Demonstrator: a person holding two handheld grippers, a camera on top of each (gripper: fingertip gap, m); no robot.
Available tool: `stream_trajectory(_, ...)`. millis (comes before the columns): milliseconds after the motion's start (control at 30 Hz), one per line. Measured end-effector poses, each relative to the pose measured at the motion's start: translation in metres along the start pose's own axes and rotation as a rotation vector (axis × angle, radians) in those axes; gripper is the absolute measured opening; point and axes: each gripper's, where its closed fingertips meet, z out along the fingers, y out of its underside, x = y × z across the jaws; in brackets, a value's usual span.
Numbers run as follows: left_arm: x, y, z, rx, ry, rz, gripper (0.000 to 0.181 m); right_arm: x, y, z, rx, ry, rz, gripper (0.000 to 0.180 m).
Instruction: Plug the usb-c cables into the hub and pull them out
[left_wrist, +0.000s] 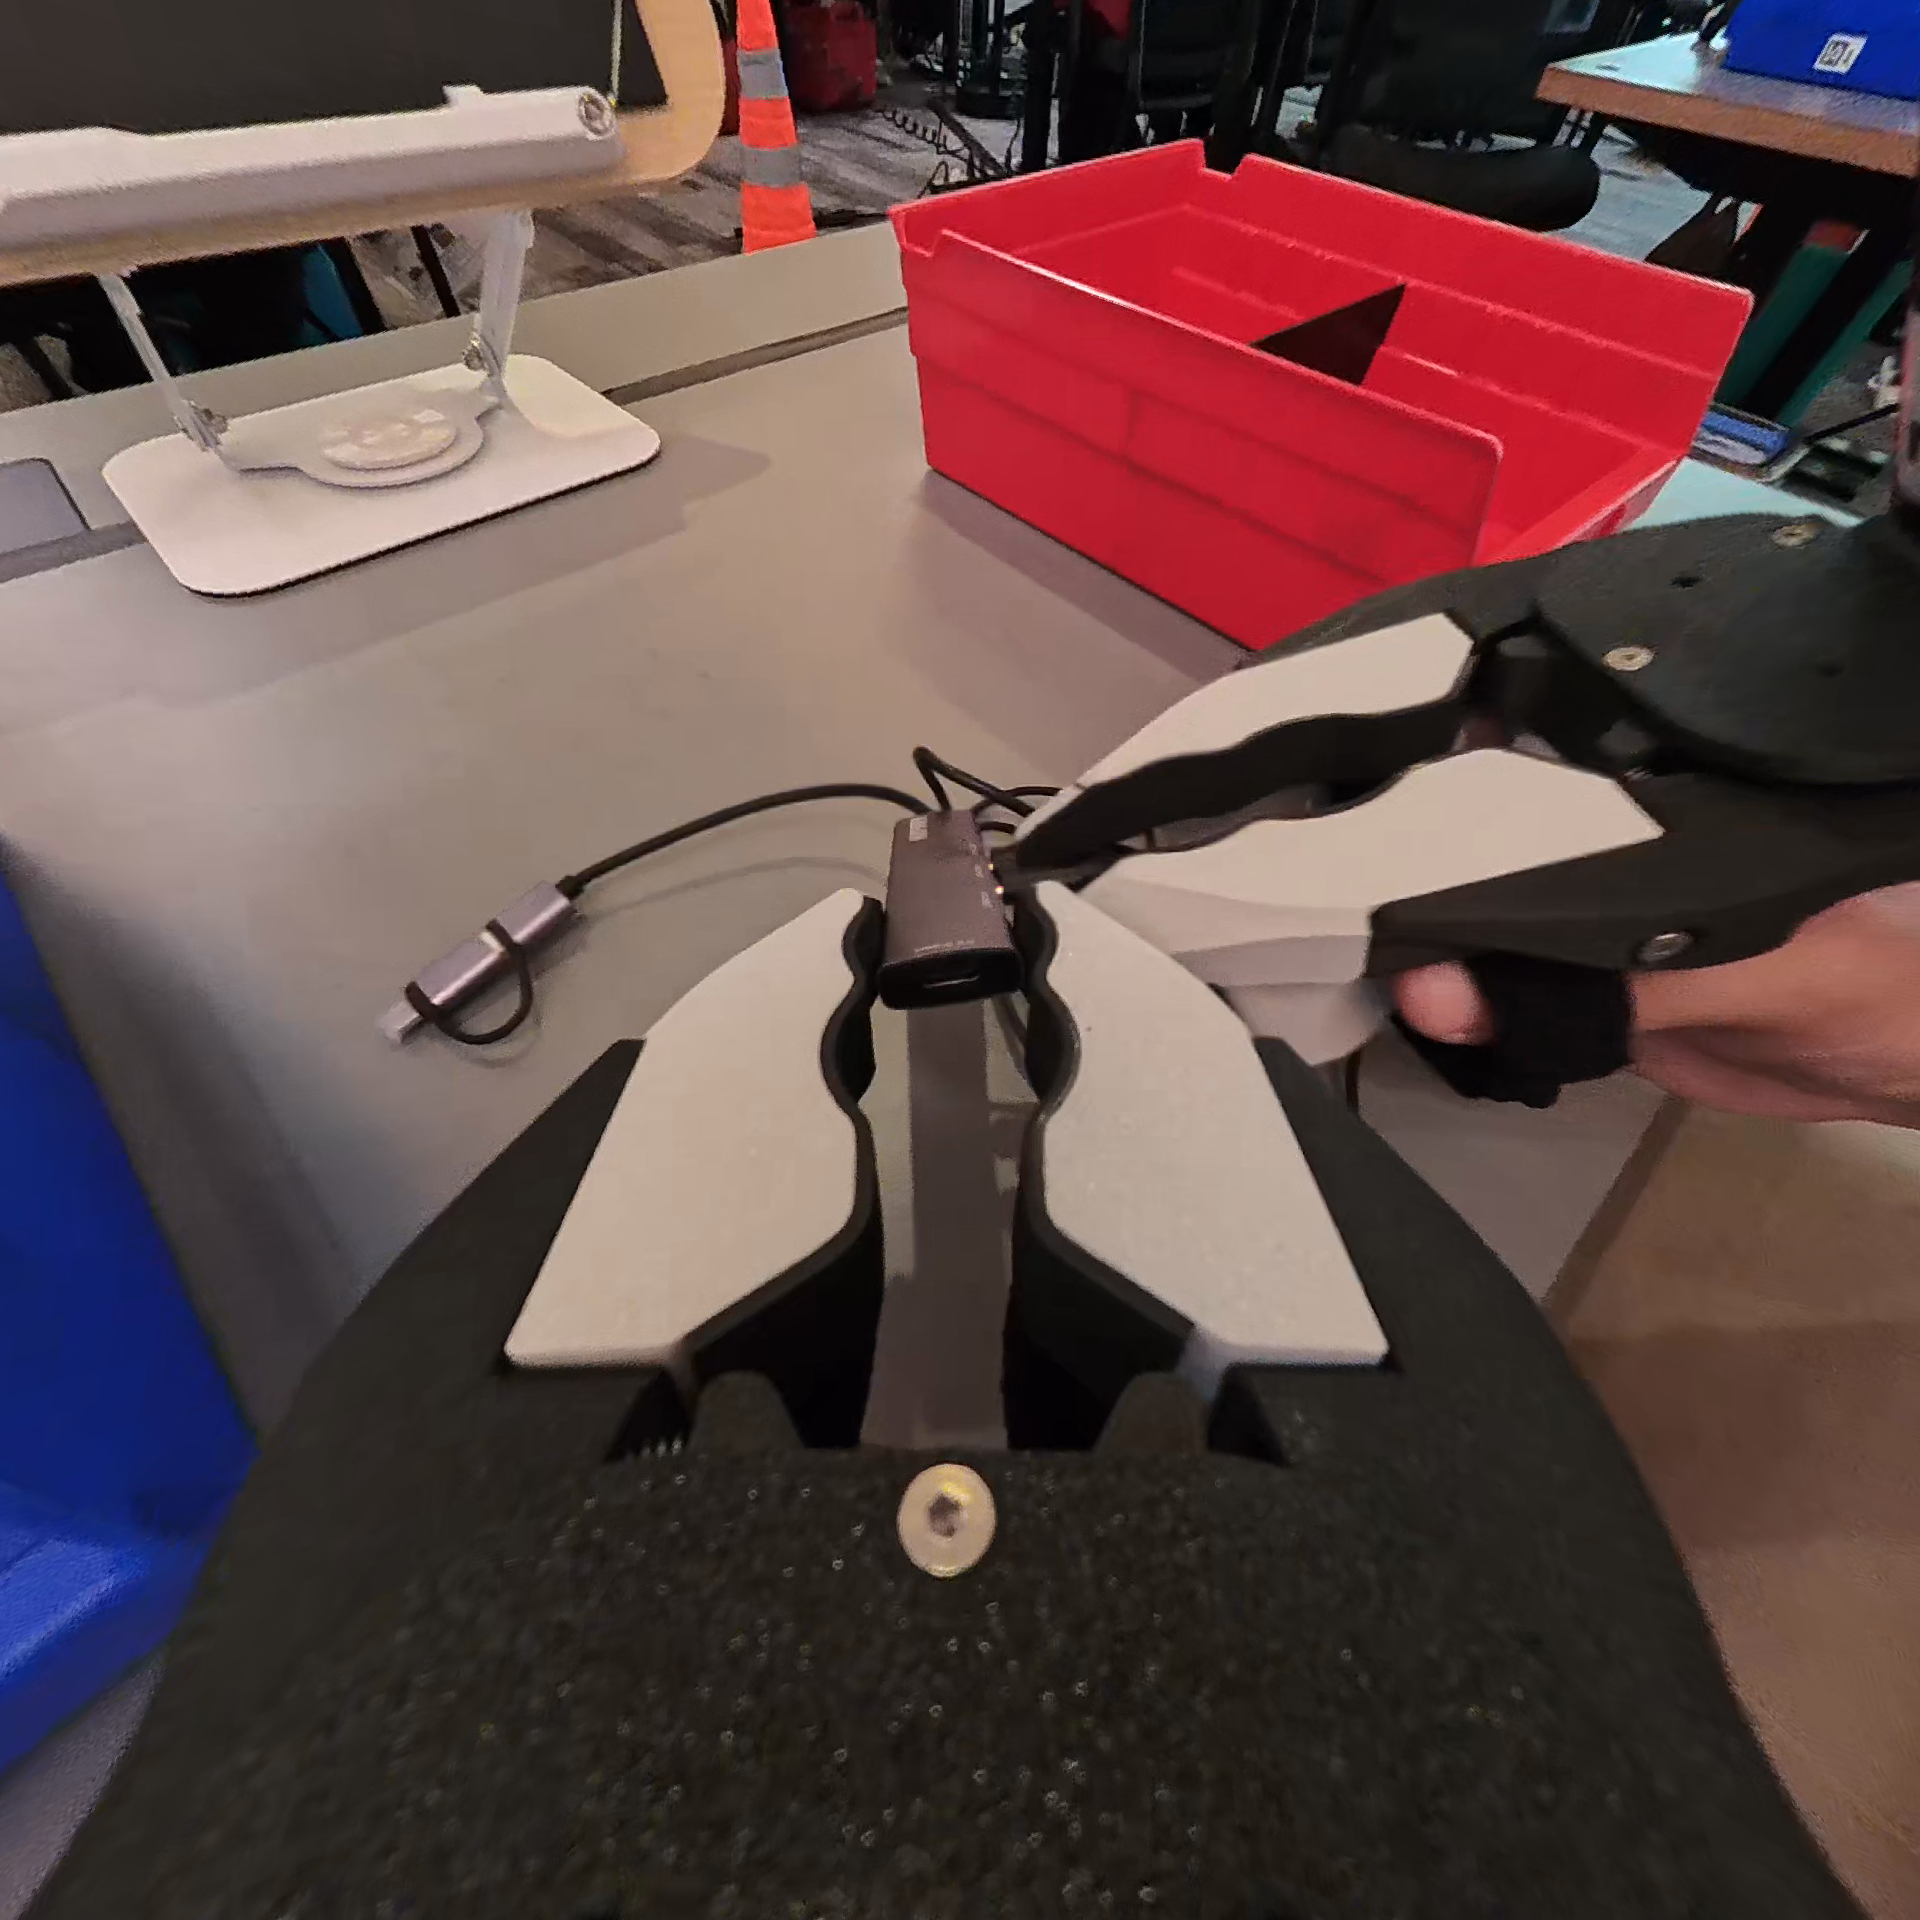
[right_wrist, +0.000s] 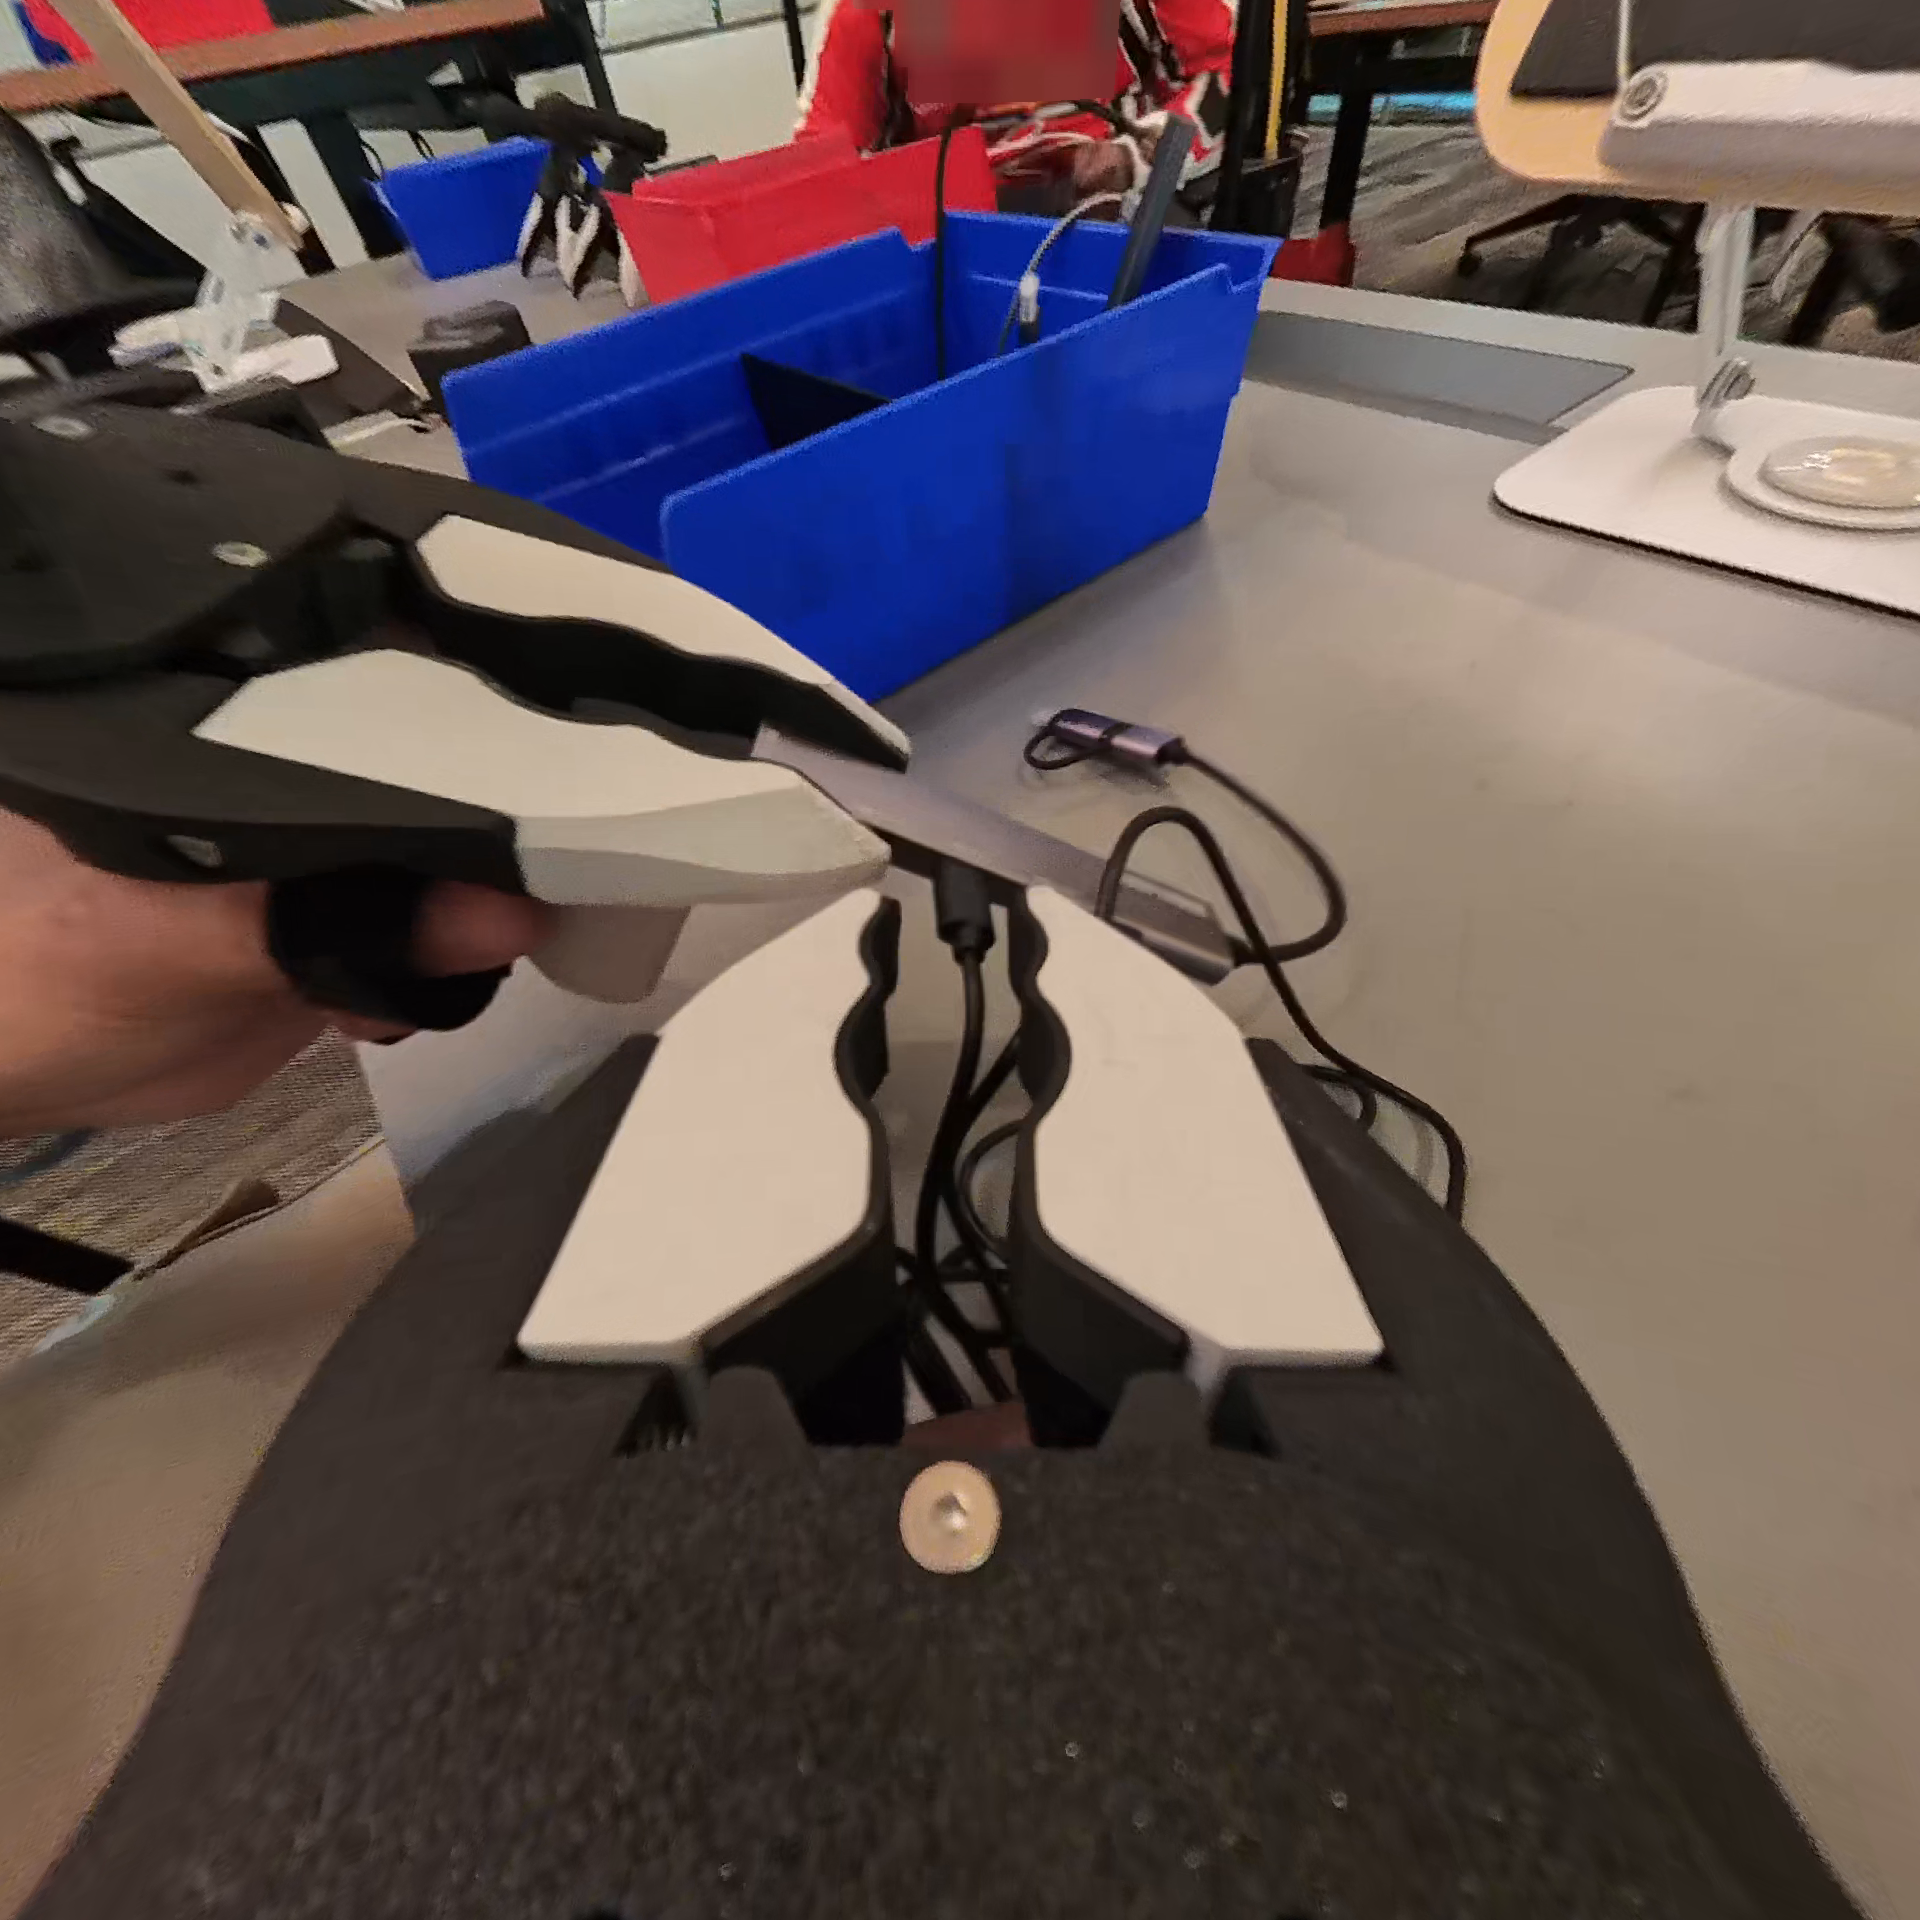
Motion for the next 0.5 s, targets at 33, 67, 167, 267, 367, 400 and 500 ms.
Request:
stream_trajectory(33,0.003,0.001,0.001,-0.003,0.011,-0.008,0.024,0.001,0.001,0.001,-0.003,0.011,-0.006,0.017)
stream_trajectory(67,0.004,0.000,0.001,0.005,0.016,-0.016,0.024,0.001,0.003,0.002,-0.009,0.016,-0.014,0.013)
stream_trajectory(167,0.004,0.006,0.004,-0.019,0.008,-0.013,0.024,0.002,0.013,0.005,-0.061,0.032,-0.058,0.010)
stream_trajectory(267,0.003,0.007,0.004,-0.020,0.013,-0.027,0.024,0.001,0.016,0.004,-0.063,0.052,-0.141,0.012)
stream_trajectory(367,0.004,0.007,0.003,-0.015,0.026,-0.051,0.024,0.002,0.017,0.002,-0.070,0.109,-0.292,0.010)
stream_trajectory(400,0.005,0.007,0.003,-0.017,0.029,-0.057,0.024,0.003,0.017,0.002,-0.070,0.133,-0.364,0.008)
stream_trajectory(500,0.007,0.001,0.001,0.011,0.056,-0.075,0.024,0.003,0.012,-0.003,-0.039,0.191,-0.542,0.006)
